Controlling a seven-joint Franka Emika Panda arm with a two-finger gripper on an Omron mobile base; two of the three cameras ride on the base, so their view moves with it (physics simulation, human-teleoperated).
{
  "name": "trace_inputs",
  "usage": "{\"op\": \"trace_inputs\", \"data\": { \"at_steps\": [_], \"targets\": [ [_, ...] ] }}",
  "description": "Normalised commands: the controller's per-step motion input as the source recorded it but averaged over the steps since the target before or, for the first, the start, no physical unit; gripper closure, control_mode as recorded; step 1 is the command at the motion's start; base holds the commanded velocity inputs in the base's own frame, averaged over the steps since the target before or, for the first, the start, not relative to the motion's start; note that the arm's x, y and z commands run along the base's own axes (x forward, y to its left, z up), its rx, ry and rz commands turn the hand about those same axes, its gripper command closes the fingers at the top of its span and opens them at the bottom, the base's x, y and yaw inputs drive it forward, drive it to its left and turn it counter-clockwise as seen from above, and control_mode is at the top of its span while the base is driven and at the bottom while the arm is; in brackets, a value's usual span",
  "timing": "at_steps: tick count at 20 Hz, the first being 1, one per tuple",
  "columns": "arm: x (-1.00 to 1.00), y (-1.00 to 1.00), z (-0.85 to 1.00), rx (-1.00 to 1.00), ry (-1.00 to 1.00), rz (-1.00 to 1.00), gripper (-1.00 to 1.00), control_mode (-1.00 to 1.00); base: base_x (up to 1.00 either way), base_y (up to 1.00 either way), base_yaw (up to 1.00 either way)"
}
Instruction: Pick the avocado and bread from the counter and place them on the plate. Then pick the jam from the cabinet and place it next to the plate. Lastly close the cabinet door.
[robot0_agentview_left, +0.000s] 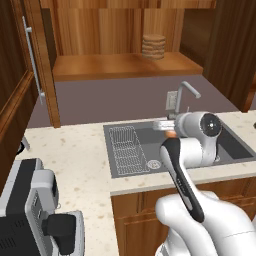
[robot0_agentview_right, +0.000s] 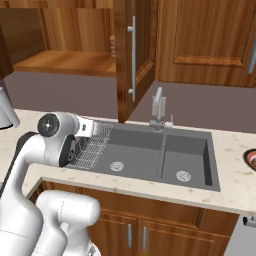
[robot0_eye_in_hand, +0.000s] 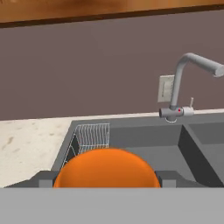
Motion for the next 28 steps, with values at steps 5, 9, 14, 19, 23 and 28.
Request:
{"op": "trace_inputs", "data": {
  "at_steps": [5, 9, 14, 19, 23, 28],
  "targets": [
    [-0.11, 0.0, -0.42, 0.0, 0.04, 0.0, 1.0, -1.0, 0.0, 0.0, 0.0],
    [-0.05, 0.0, -0.49, 0.0, 0.09, 0.0, 1.0, -1.0, 0.0, 0.0, 0.0],
    [0.0, 0.0, -0.36, 0.0, 0.09, 0.0, 1.0, -1.0, 0.0, 0.0, 0.0],
    [-0.06, 0.0, -0.25, 0.0, 0.02, 0.0, 1.0, -1.0, 0.0, 0.0, 0.0],
    [-0.02, 0.0, -0.23, 0.0, 0.01, 0.0, 1.0, -1.0, 0.0, 0.0, 0.0],
    [-0.21, 0.0, -0.19, 0.0, 0.0, 0.0, 1.0, -1.0, 0.0, 0.0, 0.0]
  ]
}}
